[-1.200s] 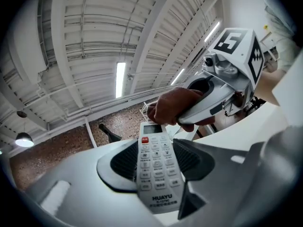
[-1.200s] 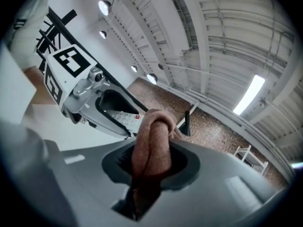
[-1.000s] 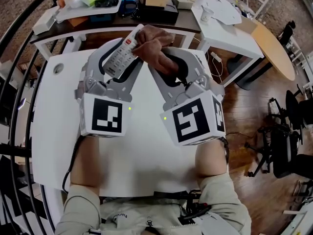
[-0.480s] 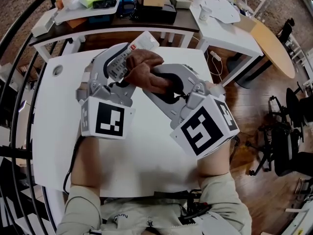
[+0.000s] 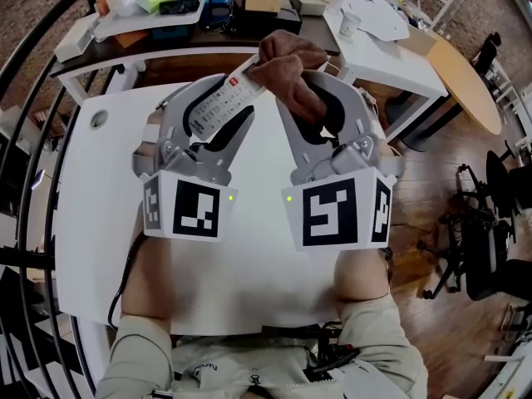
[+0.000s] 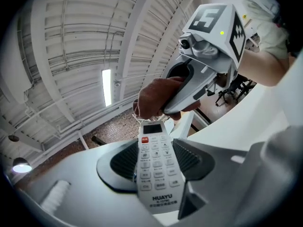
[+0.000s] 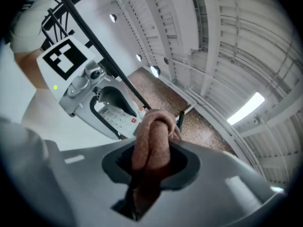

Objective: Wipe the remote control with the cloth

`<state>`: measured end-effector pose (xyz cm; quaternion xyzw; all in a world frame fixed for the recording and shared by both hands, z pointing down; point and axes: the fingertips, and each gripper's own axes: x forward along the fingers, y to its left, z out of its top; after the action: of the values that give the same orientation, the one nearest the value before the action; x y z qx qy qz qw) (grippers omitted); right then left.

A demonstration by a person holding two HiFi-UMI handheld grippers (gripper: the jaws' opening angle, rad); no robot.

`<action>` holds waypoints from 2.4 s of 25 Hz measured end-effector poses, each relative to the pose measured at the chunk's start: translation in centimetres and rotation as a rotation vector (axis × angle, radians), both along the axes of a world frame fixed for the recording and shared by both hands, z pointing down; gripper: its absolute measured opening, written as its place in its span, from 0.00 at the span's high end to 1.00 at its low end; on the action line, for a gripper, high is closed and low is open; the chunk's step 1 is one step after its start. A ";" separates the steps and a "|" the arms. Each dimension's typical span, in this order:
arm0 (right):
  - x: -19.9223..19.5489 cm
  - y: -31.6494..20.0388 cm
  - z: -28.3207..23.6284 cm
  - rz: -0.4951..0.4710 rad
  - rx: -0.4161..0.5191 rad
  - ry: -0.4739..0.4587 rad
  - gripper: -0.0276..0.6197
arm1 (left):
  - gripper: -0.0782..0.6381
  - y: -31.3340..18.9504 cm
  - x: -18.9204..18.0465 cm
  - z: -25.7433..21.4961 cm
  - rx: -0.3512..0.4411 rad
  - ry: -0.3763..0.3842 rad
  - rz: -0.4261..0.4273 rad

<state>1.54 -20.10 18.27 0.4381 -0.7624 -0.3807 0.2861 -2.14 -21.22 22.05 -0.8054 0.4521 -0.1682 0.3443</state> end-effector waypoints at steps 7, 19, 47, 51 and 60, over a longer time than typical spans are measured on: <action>-2.3 0.8 2.0 -0.046 -0.008 0.114 0.81 | 0.55 0.4 0.9 0.3 0.008 -0.030 0.012; -4.8 5.1 3.5 -0.397 -0.257 0.053 0.81 | 0.55 0.8 1.1 -0.3 -0.024 0.030 0.080; -2.6 2.0 -2.2 -0.415 -0.053 -0.379 0.81 | 0.55 2.5 -3.3 -6.0 -0.245 0.679 0.393; -3.8 2.8 -0.6 -0.460 -0.101 -0.292 0.81 | 0.55 2.6 -3.9 -6.5 -0.264 0.737 0.416; -4.7 4.6 0.3 -0.630 -0.257 -0.336 0.81 | 0.55 3.1 -4.1 -6.9 -0.334 0.824 0.525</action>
<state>-3.12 -15.53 18.52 0.1987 -0.9376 -0.2741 0.0788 -6.27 -18.09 15.12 -0.9352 0.2998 0.1853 0.0351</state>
